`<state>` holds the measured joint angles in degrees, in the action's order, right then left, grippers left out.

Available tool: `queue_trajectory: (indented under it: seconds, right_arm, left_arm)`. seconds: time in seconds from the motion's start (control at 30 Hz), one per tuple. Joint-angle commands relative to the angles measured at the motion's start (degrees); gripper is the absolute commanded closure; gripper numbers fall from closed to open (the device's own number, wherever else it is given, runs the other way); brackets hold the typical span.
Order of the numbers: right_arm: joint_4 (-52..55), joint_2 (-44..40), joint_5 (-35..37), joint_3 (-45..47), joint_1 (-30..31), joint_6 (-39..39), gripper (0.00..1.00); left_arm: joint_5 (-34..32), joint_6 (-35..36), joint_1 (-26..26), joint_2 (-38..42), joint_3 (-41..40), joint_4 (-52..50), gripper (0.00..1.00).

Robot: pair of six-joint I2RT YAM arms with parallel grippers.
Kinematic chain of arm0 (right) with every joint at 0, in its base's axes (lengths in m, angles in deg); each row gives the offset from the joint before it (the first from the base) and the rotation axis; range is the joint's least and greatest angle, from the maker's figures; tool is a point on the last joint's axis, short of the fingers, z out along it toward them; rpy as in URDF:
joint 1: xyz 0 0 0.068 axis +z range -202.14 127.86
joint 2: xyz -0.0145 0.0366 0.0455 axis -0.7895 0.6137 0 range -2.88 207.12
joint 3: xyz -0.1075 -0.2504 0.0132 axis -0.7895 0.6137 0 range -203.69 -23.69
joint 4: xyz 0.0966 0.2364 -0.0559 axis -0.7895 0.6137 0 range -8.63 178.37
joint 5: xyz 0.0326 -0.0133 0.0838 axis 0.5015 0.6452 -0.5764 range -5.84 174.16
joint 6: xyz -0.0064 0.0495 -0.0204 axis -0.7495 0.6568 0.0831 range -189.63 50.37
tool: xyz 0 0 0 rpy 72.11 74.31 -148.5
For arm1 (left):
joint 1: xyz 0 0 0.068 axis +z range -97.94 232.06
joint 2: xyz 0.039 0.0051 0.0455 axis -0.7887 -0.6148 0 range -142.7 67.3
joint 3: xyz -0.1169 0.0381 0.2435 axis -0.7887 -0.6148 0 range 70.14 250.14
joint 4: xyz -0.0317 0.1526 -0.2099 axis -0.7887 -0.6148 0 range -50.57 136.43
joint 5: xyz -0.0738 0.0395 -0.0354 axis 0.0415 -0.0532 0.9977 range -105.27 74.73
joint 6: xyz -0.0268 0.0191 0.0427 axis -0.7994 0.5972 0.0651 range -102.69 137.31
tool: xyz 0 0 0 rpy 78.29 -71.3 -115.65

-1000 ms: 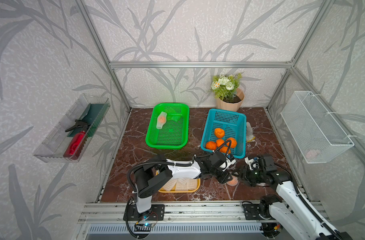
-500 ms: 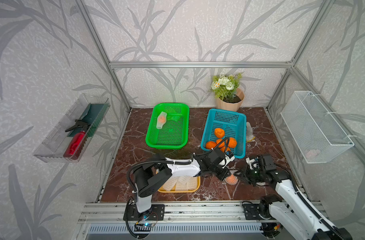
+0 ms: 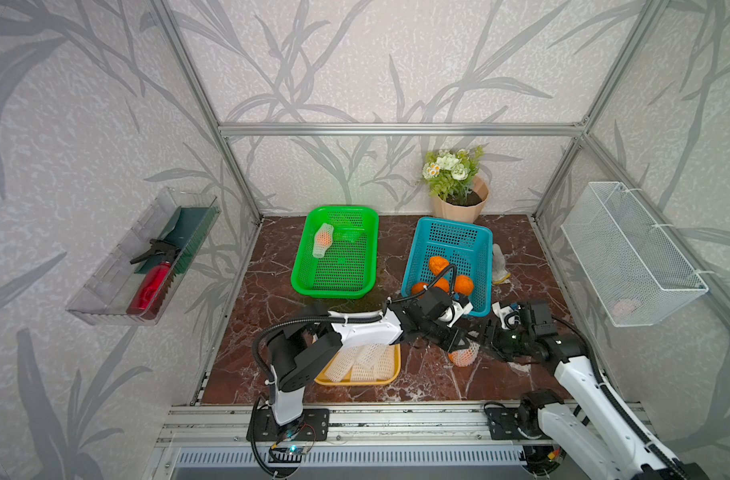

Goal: Remove foam nets from oranges
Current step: Remove the foam net from the orange.

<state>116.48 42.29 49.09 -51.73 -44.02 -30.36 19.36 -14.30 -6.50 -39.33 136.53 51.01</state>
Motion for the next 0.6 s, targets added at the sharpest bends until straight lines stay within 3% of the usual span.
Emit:
queue_trajectory:
  seconds: [0.0, 0.13, 0.33, 0.57]
  right_arm:
    - [2.48, -1.09, -2.44, 0.03, 0.65, -0.95, 0.30]
    - [2.23, -1.87, -2.36, -0.89, 0.58, -0.82, 0.29]
    - [3.47, -5.04, -0.88, -3.05, 0.58, -1.82, 0.19]
    - [3.79, -7.11, -1.66, -5.50, 0.59, -2.35, 0.12]
  left_arm:
    - [2.36, -4.41, 1.08, -1.20, 1.56, 6.59, 1.00]
    - [2.89, -5.49, 1.55, -0.29, 1.16, 7.69, 1.00]
    - [2.32, -8.20, 3.79, 2.92, -0.40, 8.84, 1.00]
    - [1.76, -5.04, 4.73, 7.73, 1.92, -2.37, 1.00]
